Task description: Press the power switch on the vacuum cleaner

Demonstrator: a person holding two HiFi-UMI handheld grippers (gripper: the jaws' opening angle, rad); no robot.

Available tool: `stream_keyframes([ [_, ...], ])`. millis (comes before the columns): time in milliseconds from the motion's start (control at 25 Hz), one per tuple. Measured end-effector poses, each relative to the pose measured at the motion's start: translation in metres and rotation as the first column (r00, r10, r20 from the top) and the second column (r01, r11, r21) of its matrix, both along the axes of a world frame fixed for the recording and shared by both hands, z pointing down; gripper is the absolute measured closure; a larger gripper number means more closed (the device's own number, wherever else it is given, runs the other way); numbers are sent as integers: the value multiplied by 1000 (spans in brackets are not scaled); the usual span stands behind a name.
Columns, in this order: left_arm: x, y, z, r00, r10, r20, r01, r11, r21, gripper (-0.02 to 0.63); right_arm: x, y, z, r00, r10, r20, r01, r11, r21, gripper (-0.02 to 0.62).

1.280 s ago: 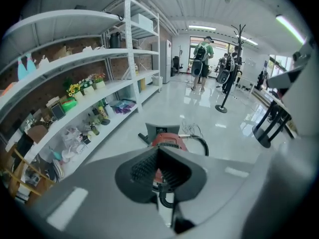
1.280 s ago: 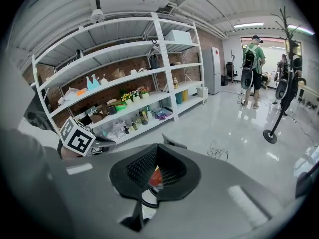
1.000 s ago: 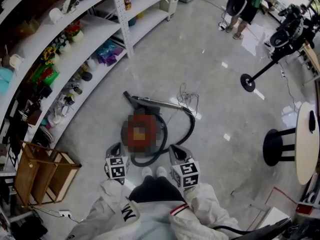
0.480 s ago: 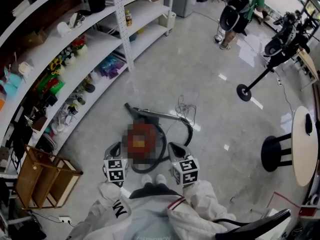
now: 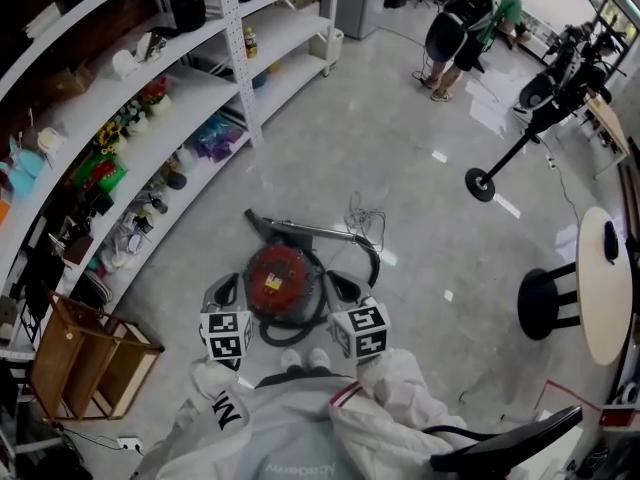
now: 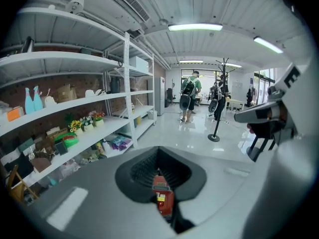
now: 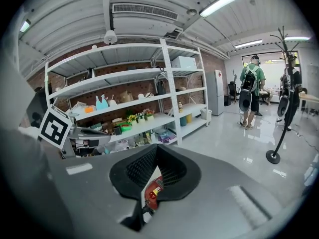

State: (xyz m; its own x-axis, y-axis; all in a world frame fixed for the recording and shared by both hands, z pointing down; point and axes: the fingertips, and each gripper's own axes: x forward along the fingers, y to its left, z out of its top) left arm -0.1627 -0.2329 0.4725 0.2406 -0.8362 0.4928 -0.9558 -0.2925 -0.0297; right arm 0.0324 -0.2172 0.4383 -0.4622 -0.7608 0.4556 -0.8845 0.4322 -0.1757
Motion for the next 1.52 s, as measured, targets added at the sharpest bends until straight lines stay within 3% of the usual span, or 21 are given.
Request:
stream_keyframes([
  [600, 13, 4, -39, 1000, -25, -1, 25, 995, 98, 606, 13, -6, -26, 1000, -20, 14, 19, 998, 61, 595],
  [1080, 19, 18, -41, 998, -54, 23, 51, 992, 114, 606, 21, 0, -18, 998, -66, 24, 64, 996, 66, 595],
  [1520, 34, 28, -36, 999, -51, -3, 51, 992, 114, 606, 36, 11, -12, 998, -63, 9, 62, 996, 57, 595],
])
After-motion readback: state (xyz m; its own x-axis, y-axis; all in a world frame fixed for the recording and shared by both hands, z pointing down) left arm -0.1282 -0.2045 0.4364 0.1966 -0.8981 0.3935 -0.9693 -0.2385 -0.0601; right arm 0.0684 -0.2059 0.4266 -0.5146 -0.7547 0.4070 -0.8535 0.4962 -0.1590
